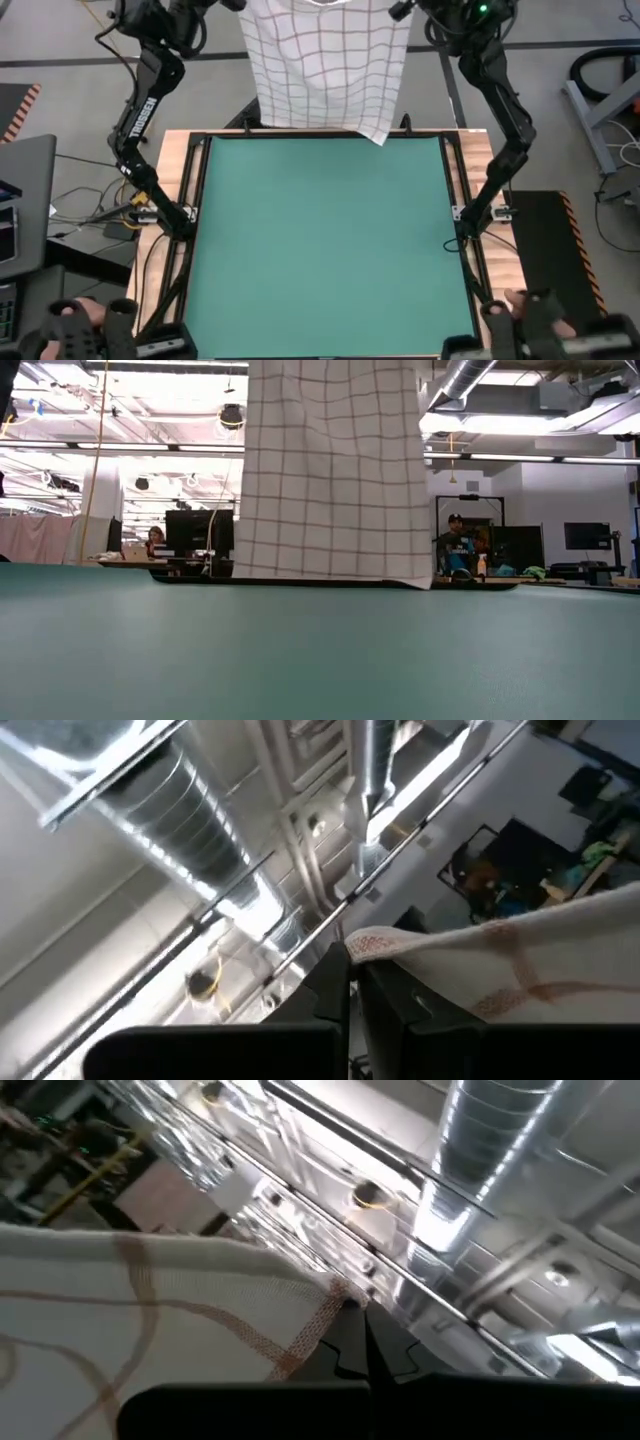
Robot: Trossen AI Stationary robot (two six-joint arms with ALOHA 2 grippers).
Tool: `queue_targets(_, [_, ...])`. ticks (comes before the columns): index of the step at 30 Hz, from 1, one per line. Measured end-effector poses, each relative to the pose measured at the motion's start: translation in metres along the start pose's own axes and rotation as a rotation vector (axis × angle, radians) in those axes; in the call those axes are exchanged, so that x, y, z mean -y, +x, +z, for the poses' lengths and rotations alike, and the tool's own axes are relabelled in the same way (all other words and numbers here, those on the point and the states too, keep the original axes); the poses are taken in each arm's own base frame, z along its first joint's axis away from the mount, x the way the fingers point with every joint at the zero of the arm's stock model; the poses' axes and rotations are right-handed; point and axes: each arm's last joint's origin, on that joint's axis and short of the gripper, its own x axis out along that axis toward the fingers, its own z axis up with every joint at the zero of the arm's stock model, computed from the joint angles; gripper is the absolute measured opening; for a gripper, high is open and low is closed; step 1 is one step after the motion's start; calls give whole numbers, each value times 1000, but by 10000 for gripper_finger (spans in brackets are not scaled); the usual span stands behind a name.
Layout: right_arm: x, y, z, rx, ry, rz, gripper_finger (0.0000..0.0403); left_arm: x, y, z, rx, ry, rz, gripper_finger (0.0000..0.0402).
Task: Roll towel
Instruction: Roll the white towel
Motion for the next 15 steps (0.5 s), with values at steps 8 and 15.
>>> queue_targets(8, [8,18,-51,-143,47,-15,0,12,11,-37,-168,-80,-63,0])
queue_targets(15, [-9,46,-109,-216,76,25,0,54,33,-90,-336,-93,-138,0])
